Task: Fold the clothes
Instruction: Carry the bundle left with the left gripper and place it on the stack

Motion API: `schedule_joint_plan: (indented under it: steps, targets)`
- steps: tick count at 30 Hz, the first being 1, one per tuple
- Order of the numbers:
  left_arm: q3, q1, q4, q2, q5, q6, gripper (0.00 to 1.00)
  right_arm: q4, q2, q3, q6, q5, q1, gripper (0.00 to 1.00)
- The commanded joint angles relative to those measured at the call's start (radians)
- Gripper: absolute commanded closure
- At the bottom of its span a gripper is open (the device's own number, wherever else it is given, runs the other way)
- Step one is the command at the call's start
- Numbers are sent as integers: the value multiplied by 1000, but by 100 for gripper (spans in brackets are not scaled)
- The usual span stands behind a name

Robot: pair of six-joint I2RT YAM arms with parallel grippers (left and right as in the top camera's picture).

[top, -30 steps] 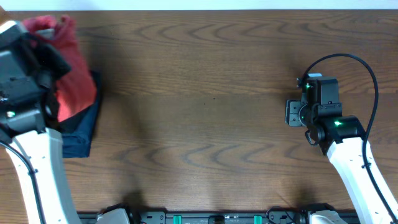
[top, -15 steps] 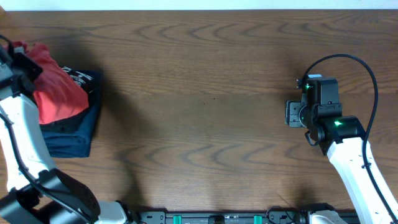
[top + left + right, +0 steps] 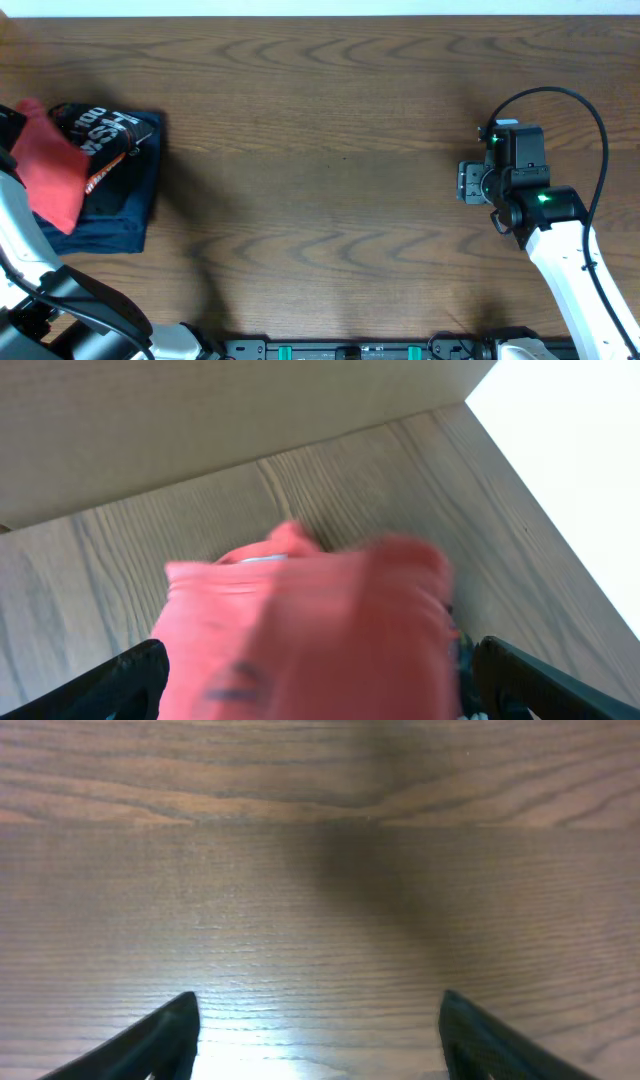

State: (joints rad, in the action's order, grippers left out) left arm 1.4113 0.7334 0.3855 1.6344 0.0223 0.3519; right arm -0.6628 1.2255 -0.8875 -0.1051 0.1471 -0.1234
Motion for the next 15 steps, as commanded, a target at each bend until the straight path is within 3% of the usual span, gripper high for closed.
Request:
schedule_joint_plan:
  steps: [1,3,10,15]
  targets:
    - [6,-4,-2,10,-34,20,2,1,-9,-15,-6,10,9,12]
    - [6,-6,-2,10,-54,20,2,0,-9,-15,-6,10,9,1]
    - [6,-6,-2,9,-106,20,2,0,-9,-15,-6,10,9,1]
    - [6,-25,-13,0,-267,19,2,3,-9,-15,-6,-2,8,1]
